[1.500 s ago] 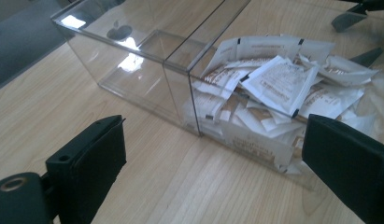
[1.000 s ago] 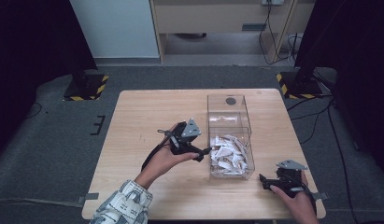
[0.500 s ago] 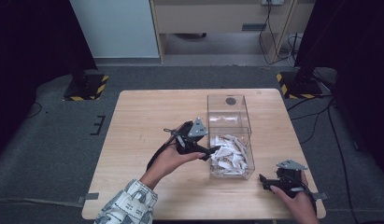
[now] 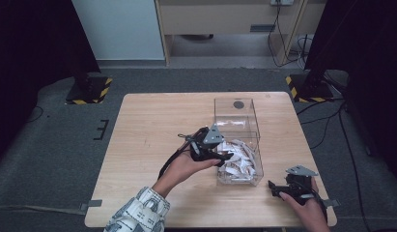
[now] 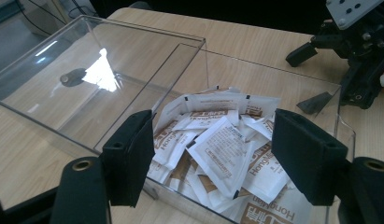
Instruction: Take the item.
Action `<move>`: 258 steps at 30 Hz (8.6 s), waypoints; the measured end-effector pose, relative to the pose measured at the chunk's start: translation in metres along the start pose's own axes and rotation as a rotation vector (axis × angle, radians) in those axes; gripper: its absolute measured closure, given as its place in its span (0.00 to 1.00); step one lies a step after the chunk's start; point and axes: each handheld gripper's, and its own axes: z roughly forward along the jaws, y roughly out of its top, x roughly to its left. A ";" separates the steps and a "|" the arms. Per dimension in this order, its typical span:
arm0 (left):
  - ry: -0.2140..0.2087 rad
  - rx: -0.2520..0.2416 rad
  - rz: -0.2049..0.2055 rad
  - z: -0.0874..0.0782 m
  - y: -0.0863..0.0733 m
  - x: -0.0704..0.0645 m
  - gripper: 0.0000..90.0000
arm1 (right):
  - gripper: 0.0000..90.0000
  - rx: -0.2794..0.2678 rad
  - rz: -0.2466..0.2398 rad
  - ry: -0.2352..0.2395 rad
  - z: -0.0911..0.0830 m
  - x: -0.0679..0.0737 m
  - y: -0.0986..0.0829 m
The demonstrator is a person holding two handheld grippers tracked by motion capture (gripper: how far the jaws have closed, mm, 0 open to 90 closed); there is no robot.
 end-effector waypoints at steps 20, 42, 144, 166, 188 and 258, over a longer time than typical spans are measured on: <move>-0.043 0.112 0.030 0.034 -0.006 -0.017 0.57 | 0.01 0.000 0.001 0.000 0.000 0.000 0.000; -0.084 0.158 0.018 0.044 -0.008 -0.015 0.97 | 0.01 0.001 0.003 0.002 0.000 0.000 0.000; -0.064 -0.073 -0.013 -0.033 0.030 0.019 1.00 | 0.01 0.000 0.000 0.002 0.000 0.000 0.000; -0.023 -0.071 -0.027 -0.048 0.020 0.036 1.00 | 0.01 0.001 0.000 0.002 0.000 0.000 0.000; 0.023 -0.067 -0.046 -0.057 0.002 0.058 1.00 | 0.01 0.000 0.000 0.002 0.000 0.000 0.000; 0.103 0.064 -0.146 -0.037 -0.081 0.098 0.99 | 0.01 0.000 0.000 0.002 0.000 0.000 0.000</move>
